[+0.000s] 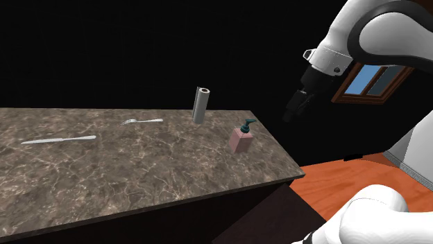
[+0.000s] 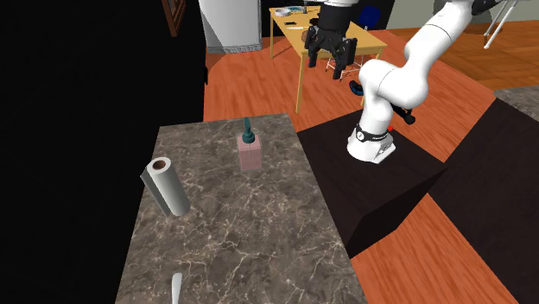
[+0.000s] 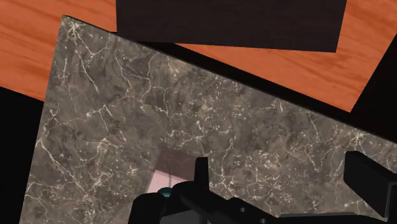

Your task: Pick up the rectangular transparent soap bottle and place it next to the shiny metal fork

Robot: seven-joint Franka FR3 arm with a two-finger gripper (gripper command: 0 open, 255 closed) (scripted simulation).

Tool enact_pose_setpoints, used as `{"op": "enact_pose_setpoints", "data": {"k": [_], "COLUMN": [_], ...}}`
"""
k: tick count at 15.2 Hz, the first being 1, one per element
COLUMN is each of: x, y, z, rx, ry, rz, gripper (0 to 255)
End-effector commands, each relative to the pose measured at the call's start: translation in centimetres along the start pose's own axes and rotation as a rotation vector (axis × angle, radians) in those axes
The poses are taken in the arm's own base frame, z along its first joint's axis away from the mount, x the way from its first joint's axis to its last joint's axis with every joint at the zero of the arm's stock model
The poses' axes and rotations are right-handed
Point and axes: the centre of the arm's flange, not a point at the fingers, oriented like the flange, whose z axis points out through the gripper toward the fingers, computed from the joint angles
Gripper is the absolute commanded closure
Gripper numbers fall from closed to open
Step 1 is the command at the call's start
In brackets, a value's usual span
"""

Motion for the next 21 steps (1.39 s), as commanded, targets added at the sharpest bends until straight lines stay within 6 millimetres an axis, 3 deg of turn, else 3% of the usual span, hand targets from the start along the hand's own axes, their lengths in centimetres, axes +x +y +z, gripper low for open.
{"op": "enact_pose_setpoints", "data": {"k": [1, 21], "x": [0.0, 18.4], "y": [0.0, 14.2], "z": [0.0, 15.8], "rx": [0.000, 0.081], "ry": [0.000, -0.106], "rz": [0.000, 0.188], "gripper": [0, 0]}}
